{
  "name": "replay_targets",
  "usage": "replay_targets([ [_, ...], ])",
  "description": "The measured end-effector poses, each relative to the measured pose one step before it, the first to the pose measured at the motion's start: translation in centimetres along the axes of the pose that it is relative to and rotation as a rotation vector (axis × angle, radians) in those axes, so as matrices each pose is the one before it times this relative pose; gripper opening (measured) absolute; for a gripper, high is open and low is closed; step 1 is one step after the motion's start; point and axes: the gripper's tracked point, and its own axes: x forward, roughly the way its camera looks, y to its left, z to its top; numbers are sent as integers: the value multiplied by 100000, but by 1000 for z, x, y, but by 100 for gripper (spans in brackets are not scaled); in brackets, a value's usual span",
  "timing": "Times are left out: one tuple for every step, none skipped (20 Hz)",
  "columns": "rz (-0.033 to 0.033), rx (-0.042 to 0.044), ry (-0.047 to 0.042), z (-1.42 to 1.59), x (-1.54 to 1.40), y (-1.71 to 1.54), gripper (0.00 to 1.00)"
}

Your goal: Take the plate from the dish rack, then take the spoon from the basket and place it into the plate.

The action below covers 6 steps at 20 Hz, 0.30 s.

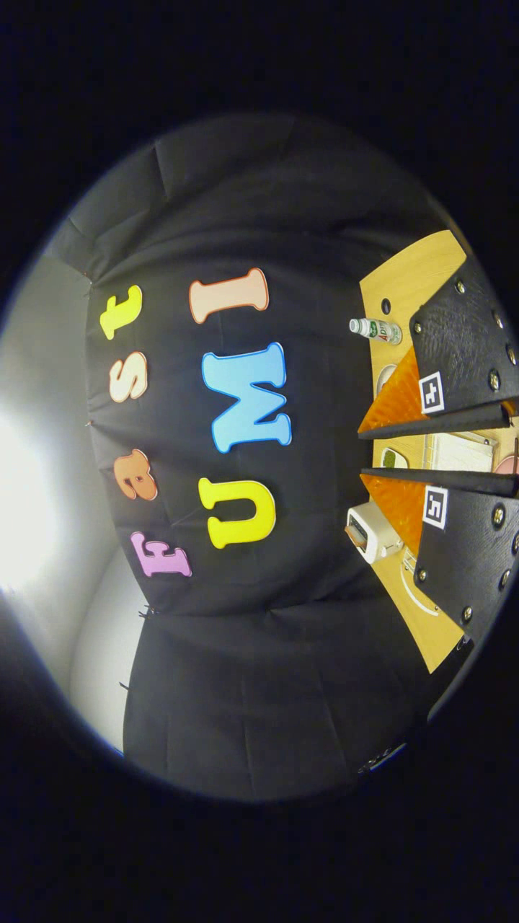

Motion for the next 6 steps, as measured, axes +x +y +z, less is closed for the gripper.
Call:
replay_targets([
  [-906,495,-2046,1035,-41,-733,23],
  [-1582,-51,-1675,726,13,-828,23],
  [-1384,-24,-965,656,-72,-843,22],
  [-1103,-256,-1383,461,-187,-666,22],
  [-1381,-432,-1159,430,25,-746,23],
  [-1124,-281,-734,360,2,-777,22],
])
